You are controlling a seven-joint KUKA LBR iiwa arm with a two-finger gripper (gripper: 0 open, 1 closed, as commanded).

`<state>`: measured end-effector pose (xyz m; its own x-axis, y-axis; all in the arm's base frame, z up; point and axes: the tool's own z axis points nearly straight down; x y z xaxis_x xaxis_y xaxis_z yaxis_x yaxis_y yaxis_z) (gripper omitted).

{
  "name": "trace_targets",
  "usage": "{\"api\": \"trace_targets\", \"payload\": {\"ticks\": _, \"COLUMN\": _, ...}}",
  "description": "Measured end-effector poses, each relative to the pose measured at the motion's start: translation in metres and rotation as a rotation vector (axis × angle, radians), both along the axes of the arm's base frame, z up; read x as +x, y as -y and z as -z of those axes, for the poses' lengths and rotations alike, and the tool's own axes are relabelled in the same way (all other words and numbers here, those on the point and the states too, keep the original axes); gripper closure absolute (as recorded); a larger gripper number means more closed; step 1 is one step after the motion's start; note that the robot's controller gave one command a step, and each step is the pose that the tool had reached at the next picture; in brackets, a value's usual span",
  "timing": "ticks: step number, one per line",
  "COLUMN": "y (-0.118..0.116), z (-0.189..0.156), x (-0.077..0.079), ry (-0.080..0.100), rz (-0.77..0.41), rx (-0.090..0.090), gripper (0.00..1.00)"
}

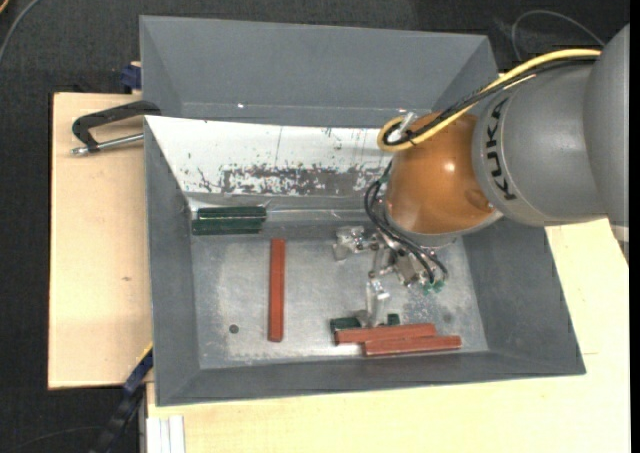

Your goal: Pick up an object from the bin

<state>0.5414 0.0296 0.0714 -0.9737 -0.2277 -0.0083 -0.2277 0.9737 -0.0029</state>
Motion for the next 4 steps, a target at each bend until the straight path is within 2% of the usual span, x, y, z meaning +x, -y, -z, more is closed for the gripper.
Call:
{"api": "trace_targets", "payload": {"ticks": 1, "y": 0.059, "z": 0.001, "x": -0.045, "ry": -0.008, "rz": -0.083, "rx": 0.0, "gripper": 0.0}}
{"api": "trace_targets", "payload": {"ticks": 2, "y": 0.095, "z": -0.002, "x": 0.003, "ry": 0.001, "rz": -0.154, "rx": -0.001, "gripper": 0.0}}
{"api": "trace_targets", "payload": {"ticks": 3, "y": 0.062, "z": 0.001, "x": -0.051, "ry": -0.009, "rz": -0.318, "rx": 0.001, "gripper": 0.0}}
{"api": "trace_targets", "payload": {"ticks": 4, "y": 0.046, "z": -0.054, "x": -0.045, "ry": 0.002, "rz": -0.256, "rx": 0.001, "gripper": 0.0}}
